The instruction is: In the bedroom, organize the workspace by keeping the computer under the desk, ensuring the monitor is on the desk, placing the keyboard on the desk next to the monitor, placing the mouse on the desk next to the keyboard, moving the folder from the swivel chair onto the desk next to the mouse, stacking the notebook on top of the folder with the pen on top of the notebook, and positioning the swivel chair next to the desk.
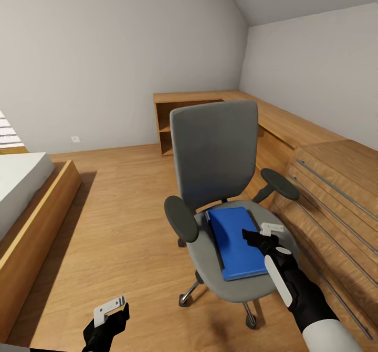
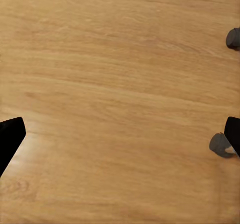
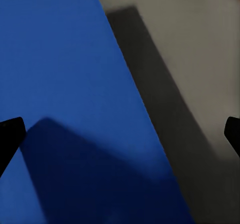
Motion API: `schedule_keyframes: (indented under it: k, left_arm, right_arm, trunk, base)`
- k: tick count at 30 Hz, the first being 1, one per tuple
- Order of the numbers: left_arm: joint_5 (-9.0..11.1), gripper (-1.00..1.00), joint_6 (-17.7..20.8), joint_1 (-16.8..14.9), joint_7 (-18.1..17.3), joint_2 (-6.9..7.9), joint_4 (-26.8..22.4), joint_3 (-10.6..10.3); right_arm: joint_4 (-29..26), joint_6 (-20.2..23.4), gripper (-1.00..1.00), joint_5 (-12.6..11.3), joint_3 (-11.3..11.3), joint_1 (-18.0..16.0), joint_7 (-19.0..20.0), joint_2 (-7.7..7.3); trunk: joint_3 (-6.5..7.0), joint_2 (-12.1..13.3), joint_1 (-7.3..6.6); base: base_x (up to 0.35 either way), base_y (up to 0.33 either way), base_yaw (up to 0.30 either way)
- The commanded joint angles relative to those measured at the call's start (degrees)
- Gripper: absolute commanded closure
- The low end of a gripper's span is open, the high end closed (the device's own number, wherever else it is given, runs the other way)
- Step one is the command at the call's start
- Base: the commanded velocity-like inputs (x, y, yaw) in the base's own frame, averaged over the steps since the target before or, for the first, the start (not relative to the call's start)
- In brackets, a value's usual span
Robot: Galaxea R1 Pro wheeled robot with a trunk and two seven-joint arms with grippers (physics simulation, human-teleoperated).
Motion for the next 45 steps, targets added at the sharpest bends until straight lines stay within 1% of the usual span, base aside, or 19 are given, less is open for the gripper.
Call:
schedule_keyframes:
  k: [1,5,14,22,29,45]
  left_arm:
    - [-0.03,-1.00,-0.07,-0.10,0.23,0.01,-0.11,-0.15]
    - [-0.06,-1.00,-0.05,-0.10,0.26,0.01,-0.11,-0.15]
    - [-0.07,-1.00,-0.07,-0.10,0.23,0.01,-0.09,-0.15]
    - [-0.08,-1.00,-0.07,-0.10,0.22,0.01,-0.13,-0.15]
    - [-0.08,-1.00,-0.07,-0.10,0.22,0.01,-0.13,-0.15]
    - [0.07,-1.00,-0.07,-0.10,0.36,0.01,-0.09,-0.15]
  right_arm:
    - [2.07,0.20,-1.00,-0.85,0.25,-0.01,-0.58,-0.07]
    - [2.07,0.15,-1.00,-0.85,0.25,-0.01,-0.58,-0.07]
    - [2.06,0.16,-1.00,-0.85,0.25,-0.01,-0.58,-0.10]
    - [2.05,0.13,-1.00,-0.85,0.25,-0.01,-0.58,-0.08]
    - [2.05,0.14,-1.00,-0.85,0.25,-0.01,-0.58,-0.11]
    - [2.05,0.18,-1.00,-0.85,0.25,-0.01,-0.58,-0.11]
  trunk:
    - [-0.06,-0.02,0.00]
    - [-0.06,-0.02,0.00]
    - [-0.06,-0.02,0.00]
    - [-0.06,-0.02,0.00]
    - [-0.06,-0.02,0.00]
    - [-0.06,-0.02,0.00]
  base:
    - [-0.009,0.000,0.000]
    - [-0.055,0.000,0.000]
    - [-0.230,0.000,0.000]
    - [-0.088,0.000,0.000]
    - [-0.205,0.000,0.000]
    - [-0.018,0.000,0.000]
